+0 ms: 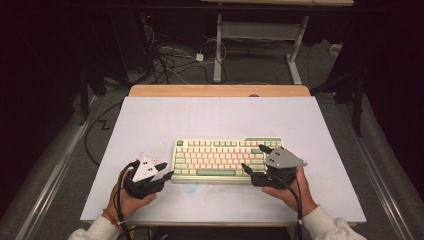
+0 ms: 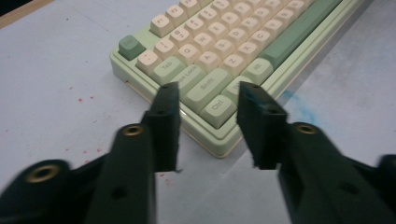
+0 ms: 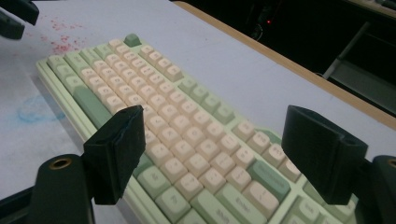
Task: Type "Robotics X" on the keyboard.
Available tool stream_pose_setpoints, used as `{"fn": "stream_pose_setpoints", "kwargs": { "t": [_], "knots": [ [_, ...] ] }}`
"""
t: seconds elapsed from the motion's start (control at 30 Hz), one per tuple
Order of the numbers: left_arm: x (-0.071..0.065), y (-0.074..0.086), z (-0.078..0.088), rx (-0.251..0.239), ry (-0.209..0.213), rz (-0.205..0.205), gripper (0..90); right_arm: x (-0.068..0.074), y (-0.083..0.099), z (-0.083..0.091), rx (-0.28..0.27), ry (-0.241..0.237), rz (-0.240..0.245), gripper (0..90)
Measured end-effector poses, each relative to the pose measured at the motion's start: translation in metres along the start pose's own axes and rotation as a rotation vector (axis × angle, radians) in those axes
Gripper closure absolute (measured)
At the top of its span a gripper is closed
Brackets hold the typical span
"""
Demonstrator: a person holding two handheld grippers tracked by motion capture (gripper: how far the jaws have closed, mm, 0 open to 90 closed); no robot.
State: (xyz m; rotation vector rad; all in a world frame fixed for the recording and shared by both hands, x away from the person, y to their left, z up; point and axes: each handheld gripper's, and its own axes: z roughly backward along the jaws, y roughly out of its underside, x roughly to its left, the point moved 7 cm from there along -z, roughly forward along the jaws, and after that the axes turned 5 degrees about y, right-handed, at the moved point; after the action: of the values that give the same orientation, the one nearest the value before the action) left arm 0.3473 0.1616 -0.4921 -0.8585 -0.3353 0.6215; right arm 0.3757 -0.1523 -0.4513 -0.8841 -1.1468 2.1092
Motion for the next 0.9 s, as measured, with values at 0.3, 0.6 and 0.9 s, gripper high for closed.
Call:
{"fn": "stream_pose_setpoints", "kwargs": {
  "t": [0.3,0.6,0.9],
  "knots": [
    [-0.008,-0.009,-0.006,0.065,0.034,-0.021,87.2,-0.006,0.025,0.026,0.018,0.050,0.006,21.7],
    [-0.022,-0.038,-0.028,0.116,0.096,-0.080,87.3,-0.003,0.038,0.033,0.042,0.065,0.015,21.7],
    [-0.036,-0.069,-0.066,0.158,0.146,-0.134,87.2,0.001,0.043,0.034,0.050,0.067,0.049,21.8]
  ]
}}
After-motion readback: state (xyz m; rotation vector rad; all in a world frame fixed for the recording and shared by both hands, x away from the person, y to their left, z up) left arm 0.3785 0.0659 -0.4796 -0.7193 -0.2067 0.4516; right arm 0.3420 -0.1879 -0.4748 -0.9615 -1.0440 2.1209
